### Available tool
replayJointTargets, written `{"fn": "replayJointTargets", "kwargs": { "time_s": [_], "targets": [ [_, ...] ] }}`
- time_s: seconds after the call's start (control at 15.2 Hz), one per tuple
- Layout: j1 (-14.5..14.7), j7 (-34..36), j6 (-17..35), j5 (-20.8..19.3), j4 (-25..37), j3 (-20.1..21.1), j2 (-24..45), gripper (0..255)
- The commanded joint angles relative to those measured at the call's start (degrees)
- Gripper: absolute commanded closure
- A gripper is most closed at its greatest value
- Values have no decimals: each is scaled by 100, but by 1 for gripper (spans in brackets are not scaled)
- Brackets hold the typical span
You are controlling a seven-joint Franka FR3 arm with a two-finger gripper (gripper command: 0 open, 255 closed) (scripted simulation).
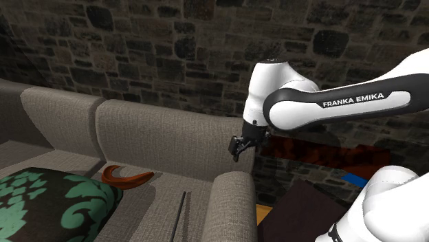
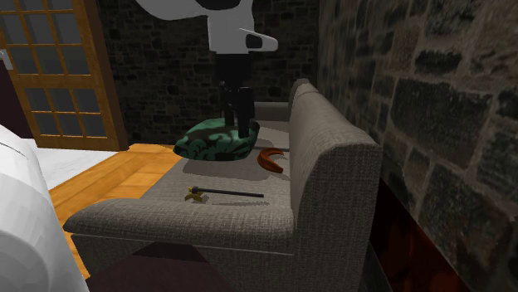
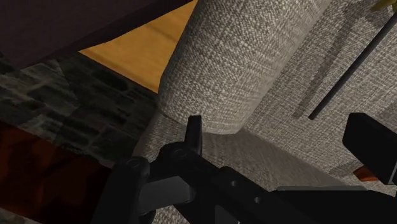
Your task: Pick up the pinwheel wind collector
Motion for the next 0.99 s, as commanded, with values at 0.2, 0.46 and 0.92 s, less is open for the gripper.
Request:
{"fn": "replayJointTargets", "kwargs": {
  "time_s": [0.2,0.46,0.92],
  "targets": [
    [-1,727,783,178,71,424,946,0],
    [-28,1350,1399,144,279,730,1848,0],
    [78,2597,2324,-366,934,969,3588,0]
  ]
}}
